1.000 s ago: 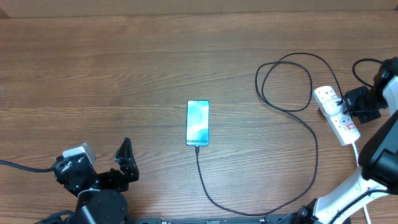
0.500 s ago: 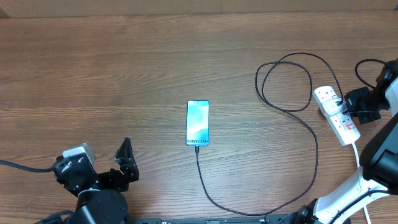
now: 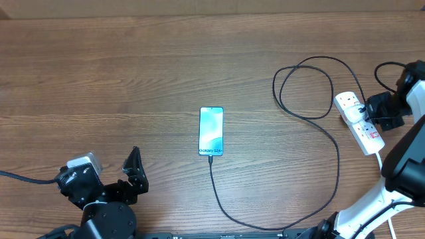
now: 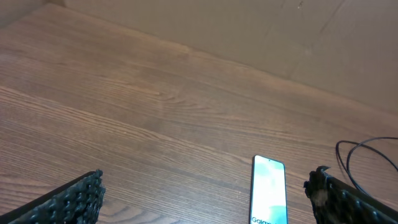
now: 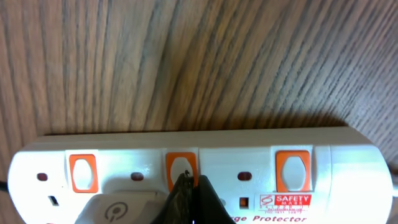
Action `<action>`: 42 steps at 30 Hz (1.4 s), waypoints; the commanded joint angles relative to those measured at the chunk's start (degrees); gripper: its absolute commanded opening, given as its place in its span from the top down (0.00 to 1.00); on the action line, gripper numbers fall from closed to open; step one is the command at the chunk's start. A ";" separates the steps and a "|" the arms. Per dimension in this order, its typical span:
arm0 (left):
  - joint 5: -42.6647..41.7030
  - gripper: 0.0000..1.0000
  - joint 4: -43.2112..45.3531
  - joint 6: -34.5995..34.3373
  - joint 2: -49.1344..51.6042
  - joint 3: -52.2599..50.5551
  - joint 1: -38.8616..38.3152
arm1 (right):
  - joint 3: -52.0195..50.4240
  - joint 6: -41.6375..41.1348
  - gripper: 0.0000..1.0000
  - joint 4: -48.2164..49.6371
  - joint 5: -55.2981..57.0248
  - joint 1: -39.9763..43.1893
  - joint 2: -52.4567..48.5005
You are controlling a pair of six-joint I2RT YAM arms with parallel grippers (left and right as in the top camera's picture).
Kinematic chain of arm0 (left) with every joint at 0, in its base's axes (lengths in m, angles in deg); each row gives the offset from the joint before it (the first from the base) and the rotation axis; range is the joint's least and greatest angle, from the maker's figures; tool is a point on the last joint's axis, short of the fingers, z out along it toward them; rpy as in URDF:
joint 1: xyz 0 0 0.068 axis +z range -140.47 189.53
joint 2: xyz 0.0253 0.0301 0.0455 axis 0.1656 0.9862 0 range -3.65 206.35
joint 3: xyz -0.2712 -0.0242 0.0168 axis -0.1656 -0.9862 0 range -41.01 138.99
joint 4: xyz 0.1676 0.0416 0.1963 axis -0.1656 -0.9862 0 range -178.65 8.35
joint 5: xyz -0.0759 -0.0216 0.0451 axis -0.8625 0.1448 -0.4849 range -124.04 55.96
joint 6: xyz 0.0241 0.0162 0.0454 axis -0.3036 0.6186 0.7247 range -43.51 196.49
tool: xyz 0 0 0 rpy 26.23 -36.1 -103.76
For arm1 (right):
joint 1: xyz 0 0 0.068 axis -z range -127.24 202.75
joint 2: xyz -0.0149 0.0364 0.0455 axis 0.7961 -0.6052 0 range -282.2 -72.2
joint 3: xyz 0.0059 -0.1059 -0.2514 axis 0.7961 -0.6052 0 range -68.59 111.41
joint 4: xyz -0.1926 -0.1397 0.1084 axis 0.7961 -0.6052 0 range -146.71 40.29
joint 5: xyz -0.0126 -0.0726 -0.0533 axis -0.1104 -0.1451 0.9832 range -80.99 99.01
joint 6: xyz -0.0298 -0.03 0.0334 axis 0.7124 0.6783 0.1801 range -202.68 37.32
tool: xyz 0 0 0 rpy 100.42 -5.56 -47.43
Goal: Plug charger to phone and switch on socket
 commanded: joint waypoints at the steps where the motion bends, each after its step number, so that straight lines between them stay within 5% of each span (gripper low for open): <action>1: -0.02 0.00 0.26 0.24 -0.59 -0.48 -0.37 | -1.03 -2.36 0.96 -0.22 0.17 -2.19 -2.54; 12: -0.83 0.00 0.24 0.24 -0.59 -0.48 -0.37 | -0.96 -3.23 0.96 0.15 1.62 -2.14 -3.96; 20: -0.92 0.00 0.24 0.24 -0.59 -0.48 -0.37 | 8.85 -4.22 0.96 -11.67 1.38 1.86 -3.93; 32: -1.03 0.00 0.22 0.24 -0.59 -0.48 -0.37 | 15.21 12.92 0.96 -19.37 -6.32 3.96 -5.57; 42: -1.33 0.00 0.24 0.24 -0.59 -0.48 -0.37 | 15.23 13.53 0.96 -16.72 -5.46 -0.15 -8.83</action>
